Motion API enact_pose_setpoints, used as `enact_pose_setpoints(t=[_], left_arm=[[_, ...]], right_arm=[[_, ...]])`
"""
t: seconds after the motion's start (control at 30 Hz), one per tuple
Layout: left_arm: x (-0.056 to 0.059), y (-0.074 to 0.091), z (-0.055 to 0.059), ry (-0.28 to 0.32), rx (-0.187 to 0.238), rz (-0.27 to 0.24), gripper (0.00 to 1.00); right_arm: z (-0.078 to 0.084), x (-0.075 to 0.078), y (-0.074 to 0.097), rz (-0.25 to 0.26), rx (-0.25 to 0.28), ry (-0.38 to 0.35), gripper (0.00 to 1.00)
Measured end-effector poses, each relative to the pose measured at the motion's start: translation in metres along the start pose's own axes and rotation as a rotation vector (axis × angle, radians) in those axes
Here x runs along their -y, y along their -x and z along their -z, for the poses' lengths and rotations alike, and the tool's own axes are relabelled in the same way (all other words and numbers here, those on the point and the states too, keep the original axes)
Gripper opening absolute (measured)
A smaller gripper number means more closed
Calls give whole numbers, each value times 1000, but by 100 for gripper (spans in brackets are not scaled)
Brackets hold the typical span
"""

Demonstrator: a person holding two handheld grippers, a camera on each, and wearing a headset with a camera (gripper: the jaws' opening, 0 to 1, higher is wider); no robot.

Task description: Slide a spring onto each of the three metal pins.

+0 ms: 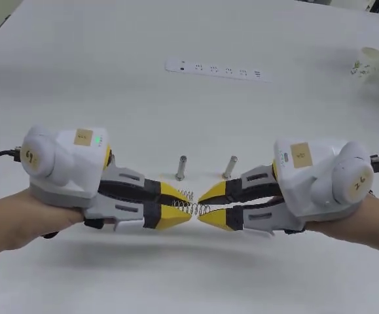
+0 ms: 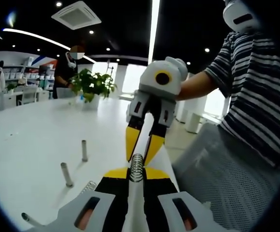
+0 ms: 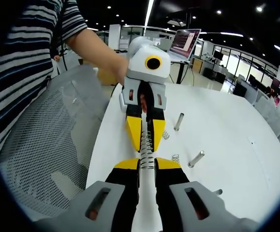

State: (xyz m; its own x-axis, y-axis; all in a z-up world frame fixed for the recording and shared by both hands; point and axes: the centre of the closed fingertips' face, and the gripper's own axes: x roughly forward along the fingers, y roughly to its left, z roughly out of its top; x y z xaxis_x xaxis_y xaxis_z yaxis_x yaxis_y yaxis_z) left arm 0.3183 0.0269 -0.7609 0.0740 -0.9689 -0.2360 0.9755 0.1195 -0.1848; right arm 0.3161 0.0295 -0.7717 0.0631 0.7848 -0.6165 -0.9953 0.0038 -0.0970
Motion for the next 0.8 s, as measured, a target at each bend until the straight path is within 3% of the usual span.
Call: enact_pose_setpoints(t=[0.8], left_arm=[[2, 1, 7, 9, -13, 13, 3]], right_arm=[[6, -3, -2, 21, 6, -28, 7]])
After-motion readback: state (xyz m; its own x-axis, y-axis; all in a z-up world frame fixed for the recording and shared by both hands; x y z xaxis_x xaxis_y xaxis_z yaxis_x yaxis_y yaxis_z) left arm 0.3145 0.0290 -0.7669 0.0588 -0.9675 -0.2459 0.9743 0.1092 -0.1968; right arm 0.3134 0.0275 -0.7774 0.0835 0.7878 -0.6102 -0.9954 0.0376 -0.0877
